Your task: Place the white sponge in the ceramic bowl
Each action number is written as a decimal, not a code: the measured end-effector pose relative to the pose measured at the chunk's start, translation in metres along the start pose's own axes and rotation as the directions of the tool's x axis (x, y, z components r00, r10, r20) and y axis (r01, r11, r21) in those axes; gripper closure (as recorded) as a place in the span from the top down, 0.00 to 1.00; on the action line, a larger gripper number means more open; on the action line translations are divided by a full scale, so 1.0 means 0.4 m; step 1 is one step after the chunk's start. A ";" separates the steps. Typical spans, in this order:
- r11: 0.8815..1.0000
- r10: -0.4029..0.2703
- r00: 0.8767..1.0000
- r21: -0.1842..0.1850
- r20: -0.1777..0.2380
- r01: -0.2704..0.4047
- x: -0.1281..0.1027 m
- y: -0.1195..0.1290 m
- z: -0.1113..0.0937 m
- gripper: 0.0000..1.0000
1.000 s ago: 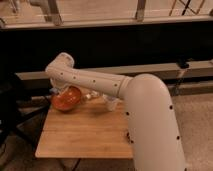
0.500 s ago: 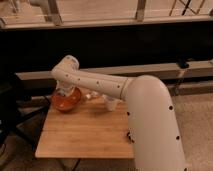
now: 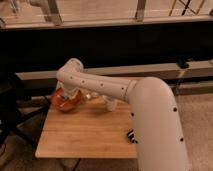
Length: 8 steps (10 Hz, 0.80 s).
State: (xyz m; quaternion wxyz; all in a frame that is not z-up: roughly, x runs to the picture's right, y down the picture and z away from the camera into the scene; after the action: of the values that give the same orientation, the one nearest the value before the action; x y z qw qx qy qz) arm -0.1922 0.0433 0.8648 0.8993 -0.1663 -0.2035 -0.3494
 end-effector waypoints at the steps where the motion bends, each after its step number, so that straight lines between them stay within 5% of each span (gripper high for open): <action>1: 1.000 -0.002 1.000 0.004 0.008 0.002 0.000 0.009 -0.006 0.74; 2: 1.000 -0.005 1.000 0.008 0.023 0.005 0.000 0.016 -0.008 0.80; 8: 1.000 -0.018 0.998 0.014 0.063 0.017 -0.016 0.021 -0.014 0.80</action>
State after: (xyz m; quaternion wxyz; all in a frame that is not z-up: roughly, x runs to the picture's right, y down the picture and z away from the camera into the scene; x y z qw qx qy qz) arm -0.1894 0.0504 0.8556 0.8904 -0.1693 -0.2359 -0.3506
